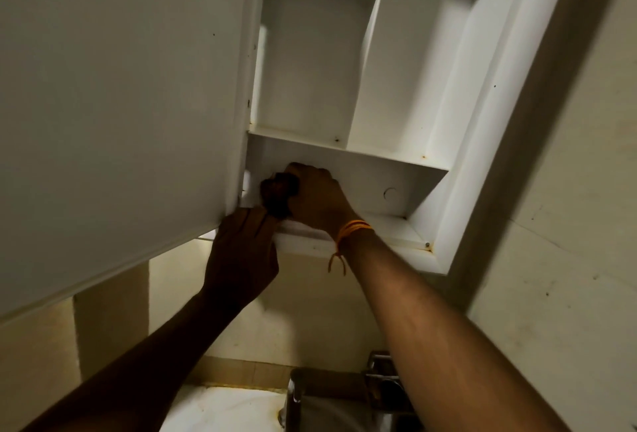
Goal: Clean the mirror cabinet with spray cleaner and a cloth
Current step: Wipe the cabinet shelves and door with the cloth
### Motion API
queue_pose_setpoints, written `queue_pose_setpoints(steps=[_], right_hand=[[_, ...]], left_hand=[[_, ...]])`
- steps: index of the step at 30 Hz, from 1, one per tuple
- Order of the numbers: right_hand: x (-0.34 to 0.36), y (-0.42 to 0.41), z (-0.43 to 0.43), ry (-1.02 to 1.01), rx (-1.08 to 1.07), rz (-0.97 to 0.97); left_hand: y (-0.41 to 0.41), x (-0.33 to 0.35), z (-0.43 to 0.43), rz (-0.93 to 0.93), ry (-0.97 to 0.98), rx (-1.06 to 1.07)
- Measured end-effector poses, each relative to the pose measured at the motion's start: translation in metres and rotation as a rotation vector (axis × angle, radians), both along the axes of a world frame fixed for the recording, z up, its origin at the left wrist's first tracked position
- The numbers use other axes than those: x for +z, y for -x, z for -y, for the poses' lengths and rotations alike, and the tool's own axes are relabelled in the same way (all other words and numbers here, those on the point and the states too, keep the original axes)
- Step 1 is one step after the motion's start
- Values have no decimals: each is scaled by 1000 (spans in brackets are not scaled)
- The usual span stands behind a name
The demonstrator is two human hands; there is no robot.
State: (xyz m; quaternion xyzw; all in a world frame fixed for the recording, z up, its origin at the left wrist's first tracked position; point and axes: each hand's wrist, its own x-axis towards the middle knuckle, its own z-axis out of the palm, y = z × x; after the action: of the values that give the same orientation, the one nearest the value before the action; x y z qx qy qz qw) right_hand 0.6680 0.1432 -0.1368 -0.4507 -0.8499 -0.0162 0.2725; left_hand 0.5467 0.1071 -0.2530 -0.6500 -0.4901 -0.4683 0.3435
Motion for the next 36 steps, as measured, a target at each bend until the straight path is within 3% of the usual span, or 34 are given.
queue_pose_setpoints(steps=[5,13,18,22,30,36], right_hand=[[6,-84,5,-14,-185,-45],[14,-92,22,-224,-536,367],[18,-96,20,-626,-294,445],[7,-132,9,-759,-281,744],[-7,-126,1,-577,-508,665],[6,-116,-5,-299,-503,495]], left_hand=[[-2,7,8,5,58,-5],[-2,8,10,-22,106,27],[-1,5,5,-19,110,39],[-1,4,5,-31,108,42],[2,3,5,-71,94,44],[0,3,6,-54,88,54]])
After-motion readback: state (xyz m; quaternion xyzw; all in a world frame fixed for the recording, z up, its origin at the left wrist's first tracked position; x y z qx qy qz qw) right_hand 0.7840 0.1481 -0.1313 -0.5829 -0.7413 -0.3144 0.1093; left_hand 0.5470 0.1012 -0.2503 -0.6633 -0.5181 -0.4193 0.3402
